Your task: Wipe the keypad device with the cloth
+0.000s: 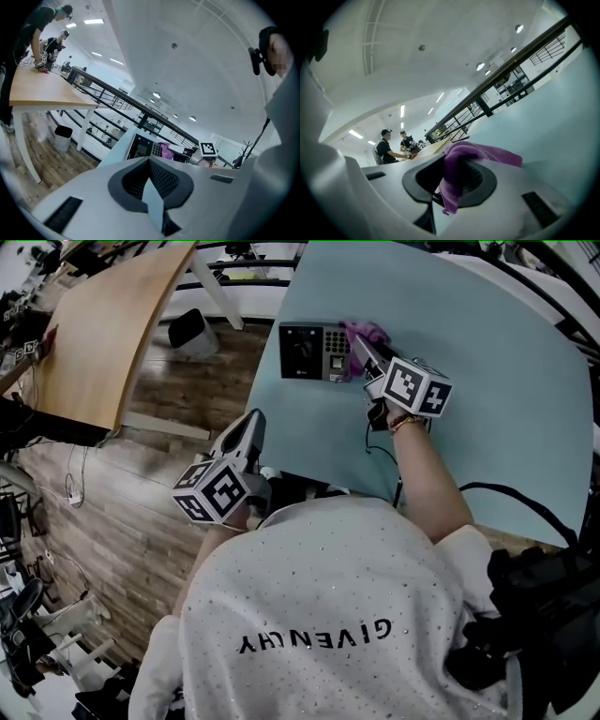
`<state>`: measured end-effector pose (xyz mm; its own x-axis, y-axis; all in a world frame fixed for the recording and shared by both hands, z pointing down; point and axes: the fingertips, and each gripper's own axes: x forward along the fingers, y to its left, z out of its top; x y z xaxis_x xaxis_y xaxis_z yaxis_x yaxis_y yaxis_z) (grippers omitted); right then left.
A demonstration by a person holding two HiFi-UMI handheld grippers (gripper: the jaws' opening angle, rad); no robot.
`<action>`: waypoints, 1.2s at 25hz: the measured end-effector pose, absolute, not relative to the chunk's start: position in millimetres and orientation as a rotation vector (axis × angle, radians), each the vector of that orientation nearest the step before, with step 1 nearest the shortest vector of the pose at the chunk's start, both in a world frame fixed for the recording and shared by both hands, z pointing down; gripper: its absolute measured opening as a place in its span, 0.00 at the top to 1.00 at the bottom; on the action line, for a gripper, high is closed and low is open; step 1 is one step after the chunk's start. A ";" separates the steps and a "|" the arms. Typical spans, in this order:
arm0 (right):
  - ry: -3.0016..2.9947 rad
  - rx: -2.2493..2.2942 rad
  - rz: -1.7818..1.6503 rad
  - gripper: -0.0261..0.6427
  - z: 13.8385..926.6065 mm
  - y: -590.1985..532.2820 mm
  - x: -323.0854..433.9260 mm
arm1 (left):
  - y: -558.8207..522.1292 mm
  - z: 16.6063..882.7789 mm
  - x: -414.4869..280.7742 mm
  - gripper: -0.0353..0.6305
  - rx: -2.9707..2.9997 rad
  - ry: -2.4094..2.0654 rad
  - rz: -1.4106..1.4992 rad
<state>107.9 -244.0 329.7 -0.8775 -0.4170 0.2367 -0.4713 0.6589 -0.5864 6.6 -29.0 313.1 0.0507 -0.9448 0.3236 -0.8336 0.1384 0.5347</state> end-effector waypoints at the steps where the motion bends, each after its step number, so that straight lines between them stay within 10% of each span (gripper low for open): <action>1: -2.772 0.729 1.040 0.86 333.6 -241.4 105.5 | -27.7 313.9 7.9 0.94 1.709 -1.796 -0.230; 30: -2.488 0.601 0.909 0.86 386.1 -141.3 141.8 | -41.7 328.1 10.2 0.95 1.877 -1.572 -0.232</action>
<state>141.8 -141.3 386.1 -0.8174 -0.2490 0.5196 -0.5253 0.6923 -0.4947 10.2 -41.7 328.1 0.2587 -0.9261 0.2747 -0.8070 -0.0508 0.5884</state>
